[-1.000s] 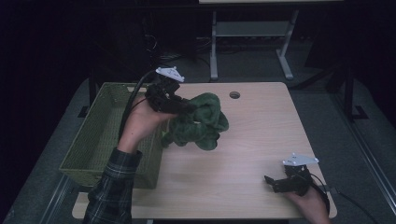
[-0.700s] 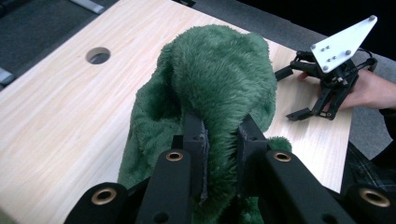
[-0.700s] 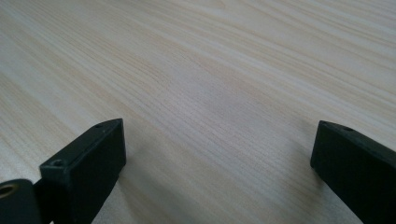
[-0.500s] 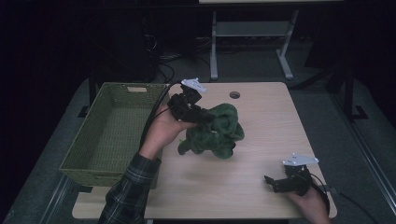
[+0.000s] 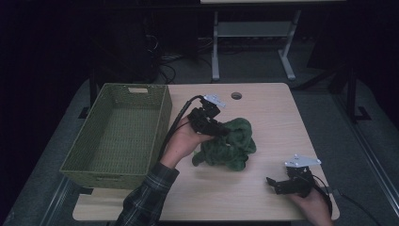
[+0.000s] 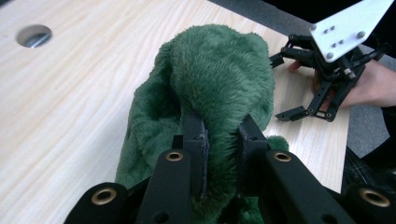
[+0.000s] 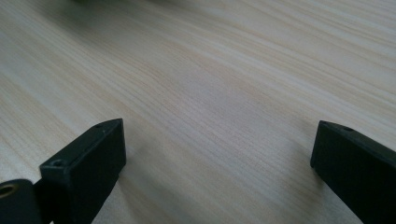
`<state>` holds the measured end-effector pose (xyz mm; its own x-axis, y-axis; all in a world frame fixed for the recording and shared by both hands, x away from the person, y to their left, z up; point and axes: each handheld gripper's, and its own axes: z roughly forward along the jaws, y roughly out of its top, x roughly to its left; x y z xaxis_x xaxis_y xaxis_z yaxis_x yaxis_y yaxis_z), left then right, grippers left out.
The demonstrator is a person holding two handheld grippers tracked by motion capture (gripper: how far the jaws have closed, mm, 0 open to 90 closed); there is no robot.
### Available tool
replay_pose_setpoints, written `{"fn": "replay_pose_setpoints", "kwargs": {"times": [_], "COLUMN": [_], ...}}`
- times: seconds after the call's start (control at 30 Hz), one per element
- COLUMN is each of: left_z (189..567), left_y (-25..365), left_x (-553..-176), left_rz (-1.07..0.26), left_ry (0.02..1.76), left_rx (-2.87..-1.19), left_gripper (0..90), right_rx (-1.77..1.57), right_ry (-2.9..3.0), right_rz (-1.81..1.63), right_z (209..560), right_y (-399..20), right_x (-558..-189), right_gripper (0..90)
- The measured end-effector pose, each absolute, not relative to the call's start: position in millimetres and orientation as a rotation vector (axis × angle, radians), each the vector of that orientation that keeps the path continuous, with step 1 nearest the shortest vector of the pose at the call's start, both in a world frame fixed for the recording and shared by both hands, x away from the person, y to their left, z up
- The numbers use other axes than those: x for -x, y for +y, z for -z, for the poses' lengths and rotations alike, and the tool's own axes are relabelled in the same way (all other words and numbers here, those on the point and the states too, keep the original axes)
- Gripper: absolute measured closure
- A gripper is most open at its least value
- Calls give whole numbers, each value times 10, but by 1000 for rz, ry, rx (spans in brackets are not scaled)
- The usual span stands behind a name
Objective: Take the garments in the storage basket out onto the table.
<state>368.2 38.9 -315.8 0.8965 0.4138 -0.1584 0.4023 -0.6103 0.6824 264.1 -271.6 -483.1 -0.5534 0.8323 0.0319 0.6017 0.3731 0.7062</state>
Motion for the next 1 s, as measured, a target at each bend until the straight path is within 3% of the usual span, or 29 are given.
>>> {"fn": "replay_pose_setpoints", "kwargs": {"times": [0.37,0.8,1.0], "left_z": [3648,4048,4141], "left_y": [90,-52,-48], "left_x": [-3768,-3921,-3968], "left_rz": [61,63,59], "left_ry": [608,630,635], "left_rx": [-2334,-2362,-2348], "left_gripper": [778,774,715], "right_rx": [-1254,-1259,-1261], "right_ry": [2310,2312,2311], "right_rz": [-976,-977,-978], "right_z": [4832,4831,4831], "right_y": [-2717,-2715,-2714], "right_x": [-2641,-2639,-2639], "right_gripper": [30,30,30]}}
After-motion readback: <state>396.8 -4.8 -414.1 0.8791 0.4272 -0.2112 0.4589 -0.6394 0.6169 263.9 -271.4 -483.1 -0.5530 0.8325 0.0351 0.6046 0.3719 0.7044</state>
